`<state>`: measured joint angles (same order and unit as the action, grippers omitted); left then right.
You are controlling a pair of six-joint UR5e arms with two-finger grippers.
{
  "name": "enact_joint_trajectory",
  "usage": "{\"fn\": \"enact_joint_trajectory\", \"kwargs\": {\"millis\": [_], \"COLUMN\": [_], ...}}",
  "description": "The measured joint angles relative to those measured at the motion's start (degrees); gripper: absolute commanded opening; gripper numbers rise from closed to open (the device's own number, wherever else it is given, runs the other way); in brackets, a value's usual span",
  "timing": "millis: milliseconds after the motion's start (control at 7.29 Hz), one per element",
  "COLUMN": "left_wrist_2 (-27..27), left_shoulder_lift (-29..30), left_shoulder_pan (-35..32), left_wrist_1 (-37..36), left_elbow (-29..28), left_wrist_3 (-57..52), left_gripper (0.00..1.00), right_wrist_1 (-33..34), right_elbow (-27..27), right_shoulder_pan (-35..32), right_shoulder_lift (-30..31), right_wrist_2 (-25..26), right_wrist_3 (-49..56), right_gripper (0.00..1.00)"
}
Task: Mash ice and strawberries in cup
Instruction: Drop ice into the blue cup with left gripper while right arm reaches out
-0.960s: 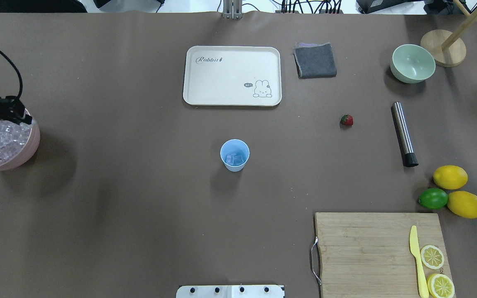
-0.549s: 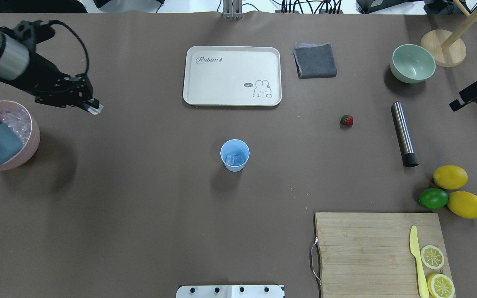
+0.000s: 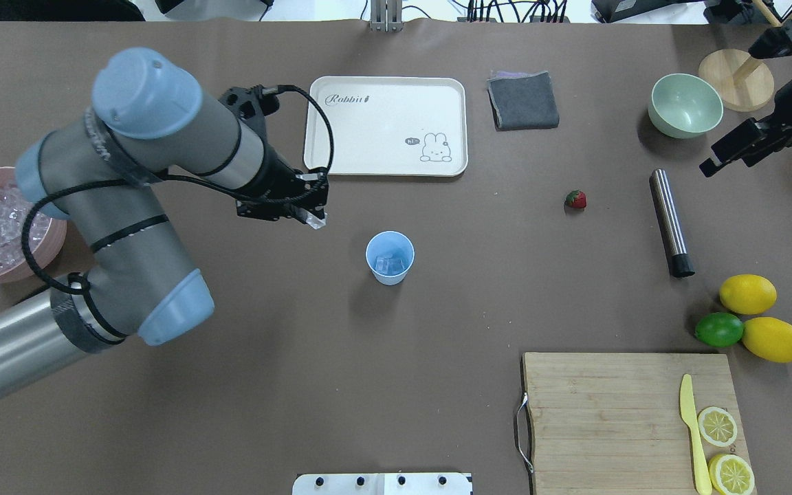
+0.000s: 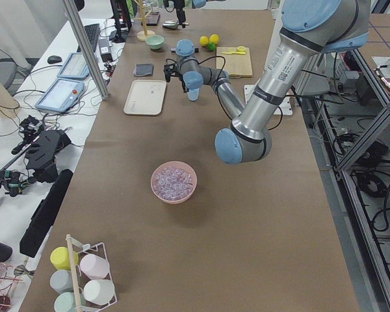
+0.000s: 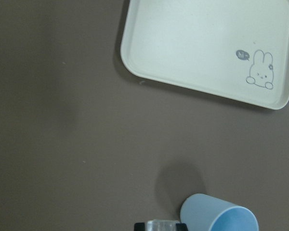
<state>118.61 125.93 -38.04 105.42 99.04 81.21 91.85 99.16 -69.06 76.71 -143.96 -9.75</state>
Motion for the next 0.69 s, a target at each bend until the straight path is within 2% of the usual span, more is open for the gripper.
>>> {"fn": "enact_joint_trajectory", "kwargs": {"millis": [412, 686], "left_wrist_2": [-6.05, -8.96], "left_shoulder_lift": [6.27, 7.22], "left_shoulder_pan": [5.87, 7.94], "left_wrist_1": [-0.14, 0.08], "left_elbow": [-4.42, -5.57], "left_wrist_3": [4.53, 5.23], "left_gripper": [0.00, 0.00], "right_wrist_1": [-0.08, -5.03], "right_elbow": [-1.56, -5.53], "right_shoulder_pan": [4.02, 6.62], "right_shoulder_lift": [-3.91, -5.95], "right_wrist_2": [3.08, 5.29], "right_wrist_3": [-2.48, -5.48], "right_gripper": [1.00, 1.00]}}
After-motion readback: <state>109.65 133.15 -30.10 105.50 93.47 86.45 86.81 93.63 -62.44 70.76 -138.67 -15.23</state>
